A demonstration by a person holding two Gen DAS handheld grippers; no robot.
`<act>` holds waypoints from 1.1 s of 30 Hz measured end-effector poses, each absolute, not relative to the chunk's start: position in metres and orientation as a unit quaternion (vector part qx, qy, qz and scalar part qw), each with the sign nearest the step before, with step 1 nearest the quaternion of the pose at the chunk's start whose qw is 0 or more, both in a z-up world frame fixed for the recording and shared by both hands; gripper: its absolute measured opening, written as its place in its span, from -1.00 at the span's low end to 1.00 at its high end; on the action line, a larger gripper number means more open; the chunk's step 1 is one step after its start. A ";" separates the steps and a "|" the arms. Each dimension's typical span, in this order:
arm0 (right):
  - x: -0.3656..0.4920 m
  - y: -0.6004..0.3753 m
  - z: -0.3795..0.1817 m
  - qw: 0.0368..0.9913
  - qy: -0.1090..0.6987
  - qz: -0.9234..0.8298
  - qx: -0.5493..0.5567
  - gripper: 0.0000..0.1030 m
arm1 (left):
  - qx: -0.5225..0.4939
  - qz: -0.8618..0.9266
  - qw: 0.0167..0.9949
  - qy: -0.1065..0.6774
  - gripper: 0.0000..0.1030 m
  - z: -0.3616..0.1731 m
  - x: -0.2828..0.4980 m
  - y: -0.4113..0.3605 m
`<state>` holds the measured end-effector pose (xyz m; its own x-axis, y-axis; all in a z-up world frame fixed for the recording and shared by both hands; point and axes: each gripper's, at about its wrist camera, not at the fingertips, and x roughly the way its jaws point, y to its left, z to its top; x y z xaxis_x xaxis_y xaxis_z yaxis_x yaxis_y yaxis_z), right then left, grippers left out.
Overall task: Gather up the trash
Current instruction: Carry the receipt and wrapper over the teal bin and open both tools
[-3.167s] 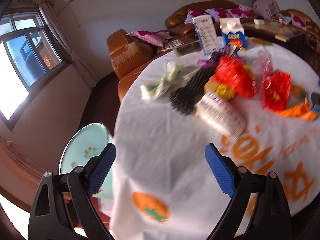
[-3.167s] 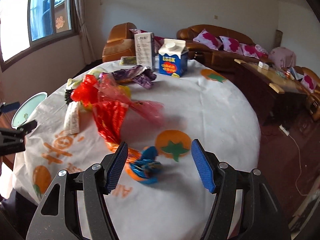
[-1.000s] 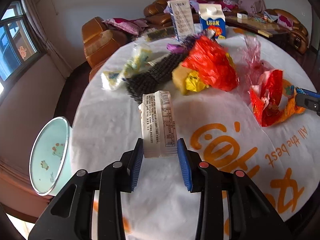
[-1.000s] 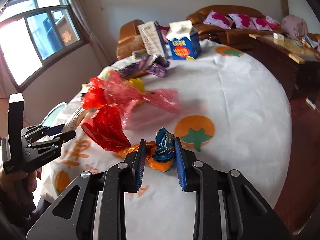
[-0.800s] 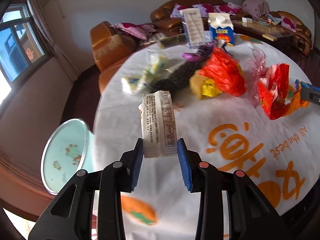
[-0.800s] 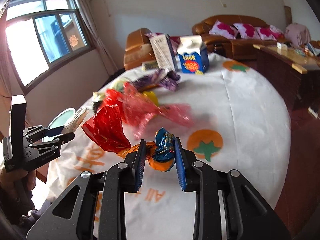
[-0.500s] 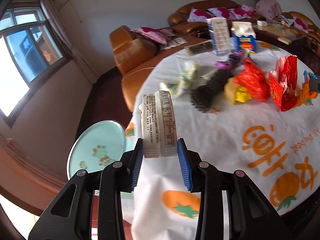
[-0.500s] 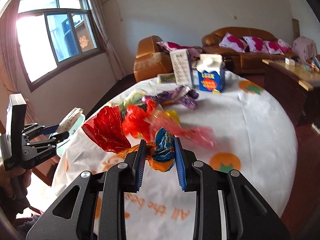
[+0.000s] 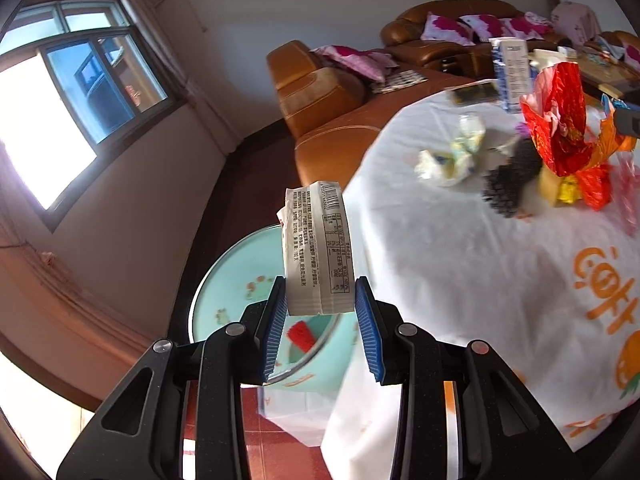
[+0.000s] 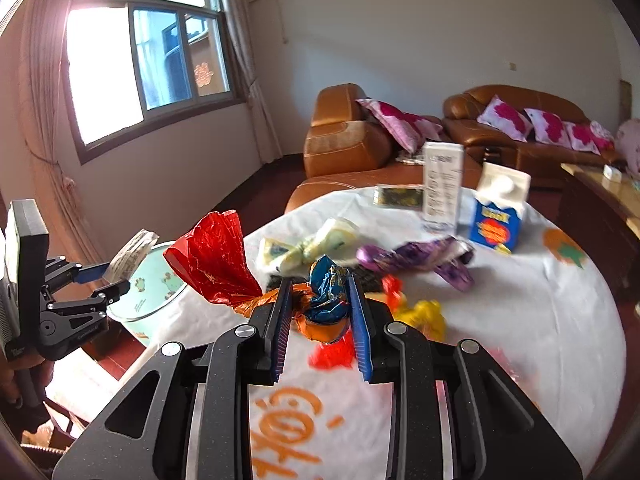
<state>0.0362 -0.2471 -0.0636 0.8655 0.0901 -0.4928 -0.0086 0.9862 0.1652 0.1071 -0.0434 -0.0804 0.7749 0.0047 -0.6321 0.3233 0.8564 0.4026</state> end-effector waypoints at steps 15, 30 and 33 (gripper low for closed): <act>0.112 -0.192 -0.070 0.957 0.282 0.055 0.034 -0.45 | 0.233 -0.029 0.907 0.348 -0.33 -0.096 0.146 0.012; 0.153 -0.154 -0.077 0.954 0.293 0.070 0.005 -0.45 | 0.235 0.012 0.903 0.359 -0.33 -0.107 0.168 0.043; 0.158 -0.149 -0.079 0.953 0.294 0.074 0.002 -0.45 | 0.236 0.016 0.902 0.360 -0.33 -0.106 0.170 0.045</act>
